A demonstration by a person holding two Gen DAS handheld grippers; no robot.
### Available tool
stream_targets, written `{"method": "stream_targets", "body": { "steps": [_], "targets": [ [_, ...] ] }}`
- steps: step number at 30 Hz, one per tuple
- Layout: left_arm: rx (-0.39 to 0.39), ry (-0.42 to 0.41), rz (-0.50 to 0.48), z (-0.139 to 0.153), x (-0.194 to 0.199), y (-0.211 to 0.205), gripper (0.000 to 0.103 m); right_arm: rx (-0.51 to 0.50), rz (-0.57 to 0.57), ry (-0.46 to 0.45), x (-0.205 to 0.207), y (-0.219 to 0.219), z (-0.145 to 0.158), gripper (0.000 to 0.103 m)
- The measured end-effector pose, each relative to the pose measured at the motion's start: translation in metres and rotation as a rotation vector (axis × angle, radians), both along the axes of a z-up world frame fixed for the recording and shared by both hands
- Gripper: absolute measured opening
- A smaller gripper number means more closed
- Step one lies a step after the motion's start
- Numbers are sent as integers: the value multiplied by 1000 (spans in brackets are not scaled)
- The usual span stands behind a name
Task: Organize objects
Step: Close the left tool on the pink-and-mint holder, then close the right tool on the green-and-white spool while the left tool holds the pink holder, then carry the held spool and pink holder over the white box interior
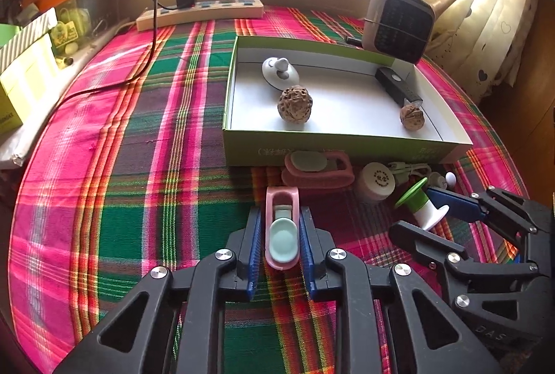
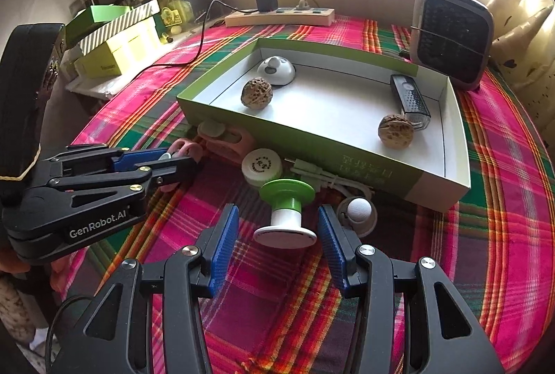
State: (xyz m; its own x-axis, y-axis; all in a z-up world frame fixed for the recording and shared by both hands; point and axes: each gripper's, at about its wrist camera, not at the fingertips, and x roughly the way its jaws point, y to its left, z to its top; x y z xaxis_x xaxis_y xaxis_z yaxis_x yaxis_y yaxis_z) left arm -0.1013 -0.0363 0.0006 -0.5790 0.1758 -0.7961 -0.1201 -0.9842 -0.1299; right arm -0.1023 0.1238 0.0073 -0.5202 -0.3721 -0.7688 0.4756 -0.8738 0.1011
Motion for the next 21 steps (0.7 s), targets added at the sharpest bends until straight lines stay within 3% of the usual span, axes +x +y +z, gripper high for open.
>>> {"method": "stream_targets", "body": {
  "steps": [14, 21],
  "targets": [
    [5, 22, -15, 0, 1, -1, 20, 30, -13, 12, -5, -6, -3, 48],
    [7, 22, -13, 0, 0, -1, 20, 45, -30, 21, -6, -4, -3, 35]
  ]
}}
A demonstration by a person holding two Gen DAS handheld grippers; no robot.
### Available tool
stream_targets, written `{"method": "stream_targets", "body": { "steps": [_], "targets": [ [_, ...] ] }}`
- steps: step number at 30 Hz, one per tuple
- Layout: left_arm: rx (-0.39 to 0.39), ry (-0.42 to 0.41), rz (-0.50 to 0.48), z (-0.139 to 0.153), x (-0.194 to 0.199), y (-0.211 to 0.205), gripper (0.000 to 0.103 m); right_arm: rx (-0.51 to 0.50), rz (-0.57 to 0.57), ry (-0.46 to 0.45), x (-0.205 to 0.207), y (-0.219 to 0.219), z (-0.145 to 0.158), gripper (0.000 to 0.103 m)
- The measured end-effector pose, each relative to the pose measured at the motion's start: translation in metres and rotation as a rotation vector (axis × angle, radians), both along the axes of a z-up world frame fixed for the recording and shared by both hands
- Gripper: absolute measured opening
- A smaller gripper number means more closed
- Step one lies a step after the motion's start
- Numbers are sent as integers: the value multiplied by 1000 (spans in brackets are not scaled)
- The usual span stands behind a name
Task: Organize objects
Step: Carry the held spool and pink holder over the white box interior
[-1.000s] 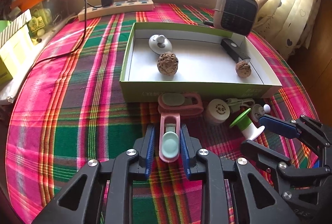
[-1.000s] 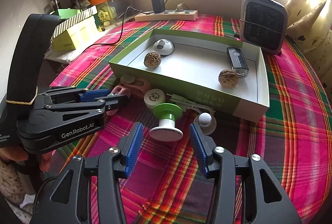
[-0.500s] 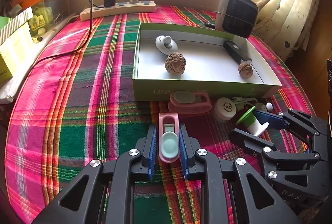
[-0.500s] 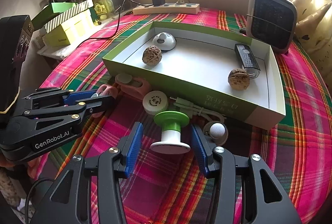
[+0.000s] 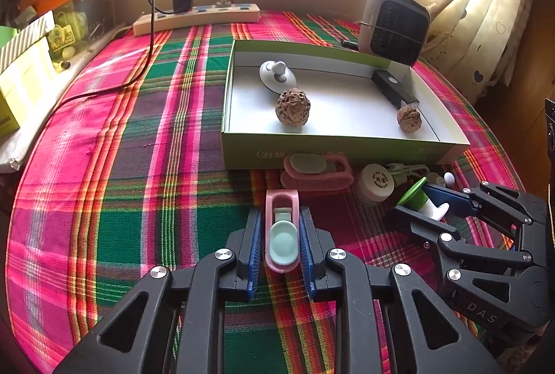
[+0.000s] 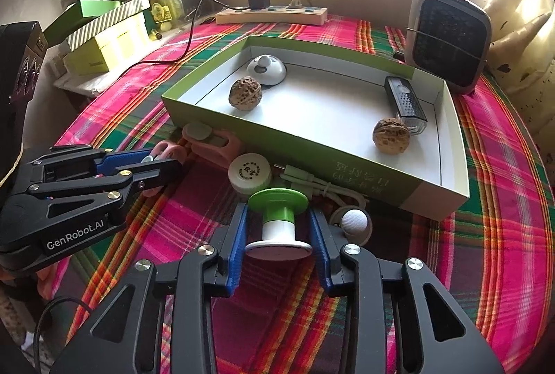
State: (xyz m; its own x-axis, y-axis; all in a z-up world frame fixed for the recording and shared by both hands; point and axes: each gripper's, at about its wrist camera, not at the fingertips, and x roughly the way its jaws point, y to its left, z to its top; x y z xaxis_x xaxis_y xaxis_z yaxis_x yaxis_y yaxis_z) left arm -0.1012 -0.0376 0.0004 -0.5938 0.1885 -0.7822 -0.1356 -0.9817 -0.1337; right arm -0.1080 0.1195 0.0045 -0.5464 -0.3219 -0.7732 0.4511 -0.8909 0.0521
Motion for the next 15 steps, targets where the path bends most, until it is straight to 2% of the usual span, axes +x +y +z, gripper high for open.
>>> {"method": "stream_targets", "body": {
  "steps": [15],
  "targets": [
    [-1, 0, 0, -1, 0, -1, 17, -1, -1, 1, 0, 0, 0, 35]
  ]
}}
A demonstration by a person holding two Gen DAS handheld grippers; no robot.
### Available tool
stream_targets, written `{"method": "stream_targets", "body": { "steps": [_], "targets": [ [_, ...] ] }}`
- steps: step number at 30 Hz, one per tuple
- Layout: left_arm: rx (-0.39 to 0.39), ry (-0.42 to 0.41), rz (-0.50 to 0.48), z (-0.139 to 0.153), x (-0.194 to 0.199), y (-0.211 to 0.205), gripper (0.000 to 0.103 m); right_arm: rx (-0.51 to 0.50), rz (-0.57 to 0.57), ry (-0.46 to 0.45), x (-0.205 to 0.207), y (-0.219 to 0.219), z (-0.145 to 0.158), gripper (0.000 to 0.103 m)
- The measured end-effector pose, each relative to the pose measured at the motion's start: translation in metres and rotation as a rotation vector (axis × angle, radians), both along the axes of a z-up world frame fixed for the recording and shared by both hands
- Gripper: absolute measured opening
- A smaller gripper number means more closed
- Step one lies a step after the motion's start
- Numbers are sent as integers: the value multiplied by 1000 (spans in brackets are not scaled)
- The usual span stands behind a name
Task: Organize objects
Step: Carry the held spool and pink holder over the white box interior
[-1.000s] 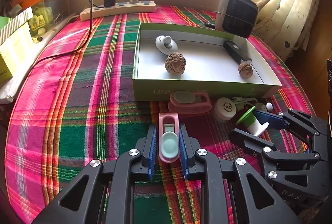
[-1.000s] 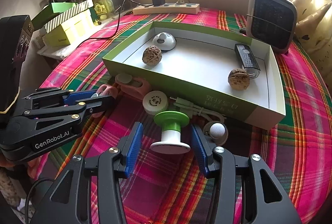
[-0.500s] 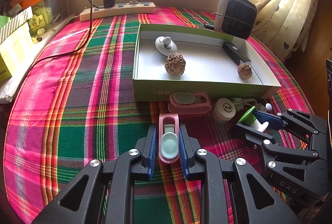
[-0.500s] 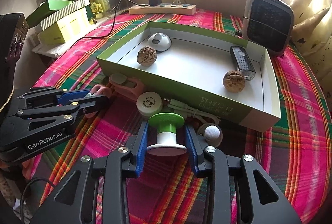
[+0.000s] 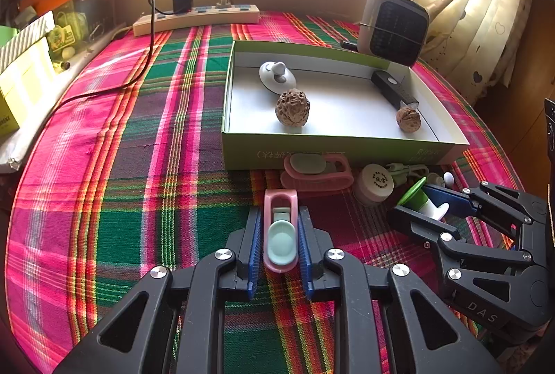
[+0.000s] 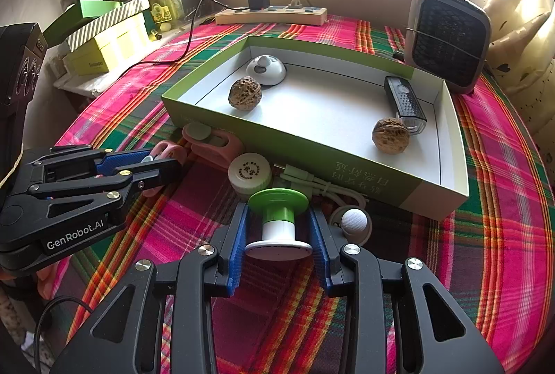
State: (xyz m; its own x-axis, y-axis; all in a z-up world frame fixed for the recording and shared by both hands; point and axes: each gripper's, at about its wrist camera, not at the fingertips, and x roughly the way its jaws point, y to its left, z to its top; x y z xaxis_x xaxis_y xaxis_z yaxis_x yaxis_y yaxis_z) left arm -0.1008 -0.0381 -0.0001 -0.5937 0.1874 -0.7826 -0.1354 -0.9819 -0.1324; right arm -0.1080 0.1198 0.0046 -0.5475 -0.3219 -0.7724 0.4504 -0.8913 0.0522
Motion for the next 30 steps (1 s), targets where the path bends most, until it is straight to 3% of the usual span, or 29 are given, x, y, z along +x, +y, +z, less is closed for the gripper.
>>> {"method": "stream_targets", "body": {
  "steps": [18, 30],
  "targets": [
    [6, -7, 7, 1, 0, -2, 16, -20, 5, 6, 0, 1, 7, 35],
    [32, 38, -17, 26, 4, -3, 16, -43, 1, 38, 3, 4, 23, 35]
  ]
}}
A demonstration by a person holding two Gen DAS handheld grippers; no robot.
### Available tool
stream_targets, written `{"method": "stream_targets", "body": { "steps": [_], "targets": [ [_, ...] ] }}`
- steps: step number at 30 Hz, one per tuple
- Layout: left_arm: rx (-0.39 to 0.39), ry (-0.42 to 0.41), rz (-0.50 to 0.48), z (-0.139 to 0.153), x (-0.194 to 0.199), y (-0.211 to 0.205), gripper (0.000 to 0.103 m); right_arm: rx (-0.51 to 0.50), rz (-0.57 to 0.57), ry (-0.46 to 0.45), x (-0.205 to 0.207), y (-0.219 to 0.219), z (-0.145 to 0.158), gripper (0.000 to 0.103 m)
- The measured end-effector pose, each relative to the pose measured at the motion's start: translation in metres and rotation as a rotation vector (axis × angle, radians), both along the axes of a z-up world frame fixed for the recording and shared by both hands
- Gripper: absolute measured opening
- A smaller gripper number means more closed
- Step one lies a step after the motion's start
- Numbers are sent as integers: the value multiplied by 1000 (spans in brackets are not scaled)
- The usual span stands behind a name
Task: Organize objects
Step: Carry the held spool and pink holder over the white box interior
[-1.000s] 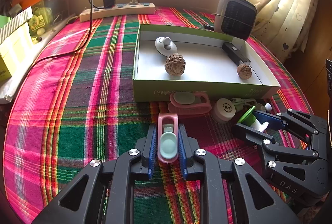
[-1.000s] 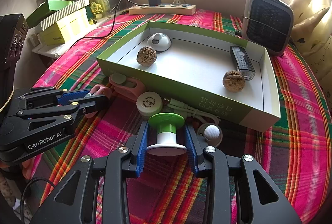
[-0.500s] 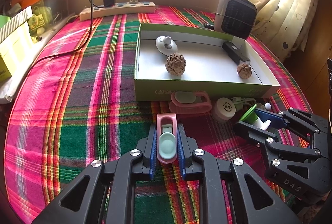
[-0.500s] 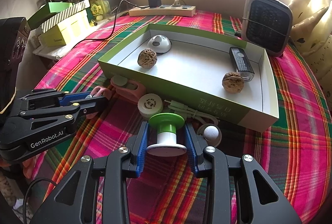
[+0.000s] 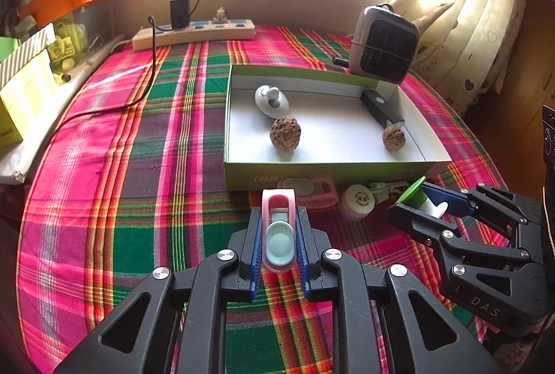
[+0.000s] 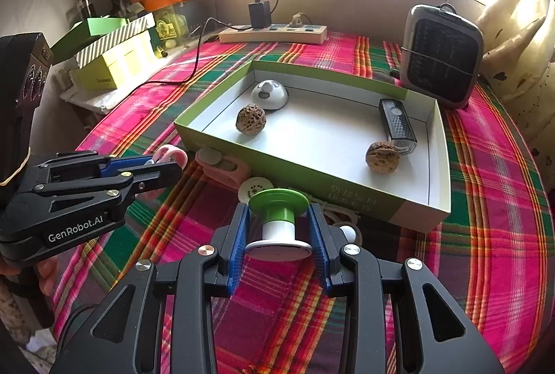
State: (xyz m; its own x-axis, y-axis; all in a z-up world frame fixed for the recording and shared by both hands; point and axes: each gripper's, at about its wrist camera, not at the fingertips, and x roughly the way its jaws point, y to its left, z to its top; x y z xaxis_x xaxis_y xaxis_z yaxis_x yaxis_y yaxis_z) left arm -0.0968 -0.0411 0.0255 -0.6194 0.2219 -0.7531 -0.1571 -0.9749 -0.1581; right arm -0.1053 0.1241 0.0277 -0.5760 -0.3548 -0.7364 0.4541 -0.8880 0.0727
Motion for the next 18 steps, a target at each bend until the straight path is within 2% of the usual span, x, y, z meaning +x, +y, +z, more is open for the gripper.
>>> {"method": "stream_targets", "body": {
  "steps": [8, 18],
  "targets": [
    [5, 27, -34, 15, -7, 9, 16, -9, -13, 42, -6, 5, 18, 35],
    [21, 41, -91, 26, -27, 28, 16, -10, -42, 66, -33, 15, 34, 35]
  ]
}}
